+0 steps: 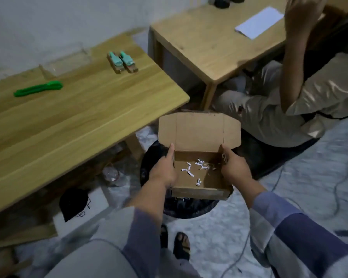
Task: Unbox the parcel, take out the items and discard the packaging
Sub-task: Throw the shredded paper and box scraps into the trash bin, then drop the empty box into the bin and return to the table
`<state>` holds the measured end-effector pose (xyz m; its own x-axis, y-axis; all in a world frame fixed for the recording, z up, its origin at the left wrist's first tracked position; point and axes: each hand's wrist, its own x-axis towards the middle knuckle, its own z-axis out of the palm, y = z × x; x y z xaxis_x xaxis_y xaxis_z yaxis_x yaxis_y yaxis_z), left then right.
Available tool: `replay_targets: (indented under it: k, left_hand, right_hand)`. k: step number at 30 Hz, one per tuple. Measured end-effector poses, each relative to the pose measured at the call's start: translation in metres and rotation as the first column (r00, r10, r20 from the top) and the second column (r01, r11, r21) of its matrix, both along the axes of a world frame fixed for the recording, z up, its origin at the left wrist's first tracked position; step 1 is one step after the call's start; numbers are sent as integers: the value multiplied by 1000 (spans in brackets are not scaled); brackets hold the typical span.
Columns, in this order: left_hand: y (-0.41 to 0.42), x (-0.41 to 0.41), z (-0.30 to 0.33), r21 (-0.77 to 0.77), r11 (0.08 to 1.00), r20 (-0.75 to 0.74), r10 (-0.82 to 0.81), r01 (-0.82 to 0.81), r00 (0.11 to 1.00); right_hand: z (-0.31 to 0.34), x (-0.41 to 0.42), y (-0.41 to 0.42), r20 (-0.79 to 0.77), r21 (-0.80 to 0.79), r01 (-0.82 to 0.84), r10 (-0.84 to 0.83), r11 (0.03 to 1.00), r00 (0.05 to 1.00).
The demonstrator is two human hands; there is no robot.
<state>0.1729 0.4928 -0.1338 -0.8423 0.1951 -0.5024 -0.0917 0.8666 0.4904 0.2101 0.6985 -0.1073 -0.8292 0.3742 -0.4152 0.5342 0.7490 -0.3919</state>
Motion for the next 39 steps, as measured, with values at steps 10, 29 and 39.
replay_targets:
  k: [10,29,39]
  left_hand:
    - [0,-29,-233,-52,998,241,39,-28,970]
    - [20,-54,-237,-95,993,327,-33,67,944]
    - [-11,-42,20,38,997,160,57,-64,985]
  right_hand:
    - [-236,-30,2,262,-102,58,-29,993,965]
    - [-271,-68,-28,416,-135,-5,62,991,907]
    - [-26,-68,-63,194,-94,-172,187,981,963]
